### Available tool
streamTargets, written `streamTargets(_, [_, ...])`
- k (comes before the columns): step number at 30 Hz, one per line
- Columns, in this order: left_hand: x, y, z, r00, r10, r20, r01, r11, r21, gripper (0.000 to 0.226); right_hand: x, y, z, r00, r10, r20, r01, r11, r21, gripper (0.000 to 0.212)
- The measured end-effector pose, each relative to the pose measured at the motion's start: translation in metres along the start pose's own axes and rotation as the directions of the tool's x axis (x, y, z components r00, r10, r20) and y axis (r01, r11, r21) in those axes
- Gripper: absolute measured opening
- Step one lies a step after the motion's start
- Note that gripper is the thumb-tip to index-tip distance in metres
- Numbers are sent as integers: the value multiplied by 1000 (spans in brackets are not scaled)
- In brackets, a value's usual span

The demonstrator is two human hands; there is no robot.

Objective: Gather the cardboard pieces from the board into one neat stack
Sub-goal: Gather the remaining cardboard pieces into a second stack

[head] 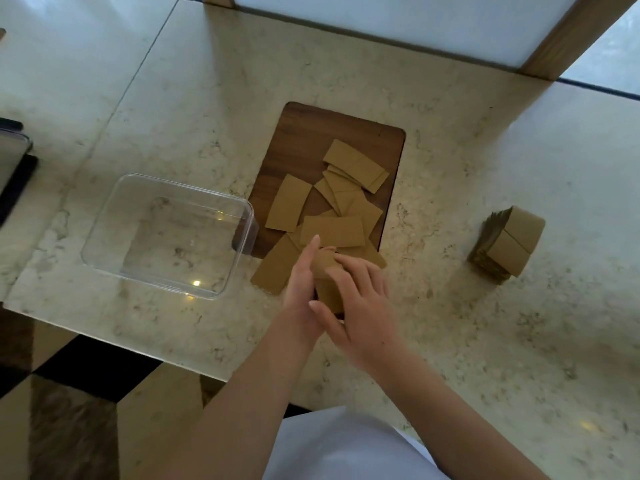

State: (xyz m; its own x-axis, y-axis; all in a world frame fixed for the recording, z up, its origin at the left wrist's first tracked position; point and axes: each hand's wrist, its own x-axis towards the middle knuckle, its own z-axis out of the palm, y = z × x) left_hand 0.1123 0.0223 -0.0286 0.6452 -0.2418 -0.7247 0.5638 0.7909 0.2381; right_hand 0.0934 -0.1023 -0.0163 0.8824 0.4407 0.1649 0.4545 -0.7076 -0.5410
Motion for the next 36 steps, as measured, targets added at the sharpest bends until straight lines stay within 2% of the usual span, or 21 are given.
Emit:
streamTargets(3, [-2,-2,6,999,4,44,-8,996,91,93,14,-3,11,996,35,-85,-37,999,-24,52])
streamTargets(4, [-1,-1,5,999,41,23,-43,993,108,94,17,-3,12,993,60,-99,-61,998,-5,51])
streamTargets(6, [1,2,4,991,131,-6,-131,990,47,80,23,-4,13,988,125,-85,-120,991,63,49])
streamTargets(9, [2,6,-1,987,157,43,-153,984,-88,64,36,-1,13,980,197,-19,-195,977,89,40])
streamTargets(11, [6,7,-8,985,170,44,-164,980,-112,60,48,1,10,989,144,30,-144,990,-8,46])
streamTargets(13, [9,8,-11,986,156,57,-152,986,-72,63,60,4,10,988,82,128,-80,997,-16,55])
streamTargets(15, [12,8,-12,986,163,29,-159,982,-107,72,75,10,9,960,148,238,-173,981,88,56])
streamTargets(16, [14,8,-13,987,162,-10,-161,979,-124,77,84,18,9,946,215,244,-249,961,117,49])
streamTargets(18, [18,10,-16,978,176,-115,-192,971,-140,76,100,37,9,927,329,179,-335,942,1,33])
streamTargets(19, [18,11,-18,972,192,-134,-211,966,-147,65,108,45,11,917,356,178,-340,933,-117,40])
streamTargets(21, [17,13,-19,968,216,-128,-236,957,-167,44,118,56,15,890,378,256,-295,904,-309,61])
streamTargets(23, [13,17,-19,969,205,-136,-225,962,-154,40,121,57,21,863,397,312,-269,884,-381,66])
streamTargets(26, [15,18,-21,972,191,-137,-209,970,-127,42,119,60,24,873,396,284,-280,885,-372,62])
streamTargets(31, [20,14,-19,966,170,-194,-188,979,-83,45,105,63,22,905,310,292,-222,928,-298,57])
streamTargets(33, [20,11,-17,964,172,-203,-191,978,-79,37,103,60,24,908,284,308,-186,932,-312,62])
streamTargets(36, [17,8,-16,960,166,-226,-186,980,-68,39,107,54,28,915,250,316,-128,924,-360,60])
